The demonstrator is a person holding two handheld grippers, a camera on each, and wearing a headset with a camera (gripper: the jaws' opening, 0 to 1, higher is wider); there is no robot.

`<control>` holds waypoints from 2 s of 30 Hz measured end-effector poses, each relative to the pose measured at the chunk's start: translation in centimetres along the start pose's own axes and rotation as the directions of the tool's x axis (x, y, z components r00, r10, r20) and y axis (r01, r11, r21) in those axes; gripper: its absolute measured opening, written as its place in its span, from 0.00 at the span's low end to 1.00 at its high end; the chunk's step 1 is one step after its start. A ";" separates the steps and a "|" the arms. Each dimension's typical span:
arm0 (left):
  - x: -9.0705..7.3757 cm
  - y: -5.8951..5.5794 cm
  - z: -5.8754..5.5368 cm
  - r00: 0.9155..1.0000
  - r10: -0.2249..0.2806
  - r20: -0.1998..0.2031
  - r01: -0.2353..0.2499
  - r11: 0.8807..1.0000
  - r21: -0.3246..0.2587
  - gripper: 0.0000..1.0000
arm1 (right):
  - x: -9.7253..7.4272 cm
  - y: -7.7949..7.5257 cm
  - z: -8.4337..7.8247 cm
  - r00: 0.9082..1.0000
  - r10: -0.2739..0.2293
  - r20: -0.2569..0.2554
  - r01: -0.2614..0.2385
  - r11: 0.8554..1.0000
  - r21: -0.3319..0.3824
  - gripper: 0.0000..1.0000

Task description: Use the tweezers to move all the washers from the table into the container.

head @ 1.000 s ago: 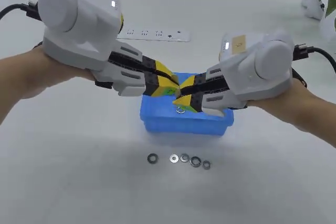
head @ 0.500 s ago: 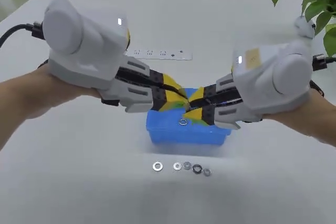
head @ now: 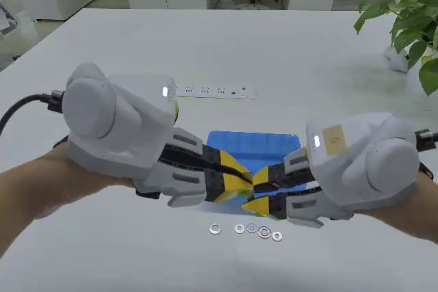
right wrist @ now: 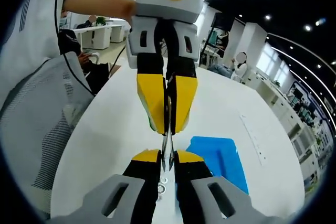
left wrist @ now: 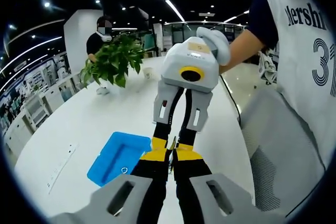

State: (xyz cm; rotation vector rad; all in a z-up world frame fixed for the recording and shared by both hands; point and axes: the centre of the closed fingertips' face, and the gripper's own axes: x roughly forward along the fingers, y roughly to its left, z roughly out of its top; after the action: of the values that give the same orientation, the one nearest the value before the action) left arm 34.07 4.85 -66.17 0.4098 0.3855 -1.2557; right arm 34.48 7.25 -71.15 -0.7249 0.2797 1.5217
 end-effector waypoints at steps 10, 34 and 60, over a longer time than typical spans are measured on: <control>1.3 -2.6 -1.5 1.000 -0.004 -0.003 0.004 1.000 -0.029 0.07 | 0.5 2.9 -1.7 1.000 0.019 -0.020 -0.018 0.999 0.049 0.11; 1.6 -1.0 -4.7 0.999 -0.020 -0.027 0.018 0.995 -0.101 0.07 | 3.5 2.3 -3.4 0.998 0.049 -0.030 -0.044 0.990 0.137 0.11; 2.2 1.3 -5.6 0.998 0.008 -0.057 -0.012 0.997 -0.080 0.06 | 4.7 0.0 -4.5 0.999 0.012 -0.030 -0.007 0.988 0.154 0.11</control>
State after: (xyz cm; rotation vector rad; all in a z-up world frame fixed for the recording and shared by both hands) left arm 35.57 6.20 -71.98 0.3792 0.4796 -1.2167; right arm 36.00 8.42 -77.33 -0.6254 0.4200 1.4810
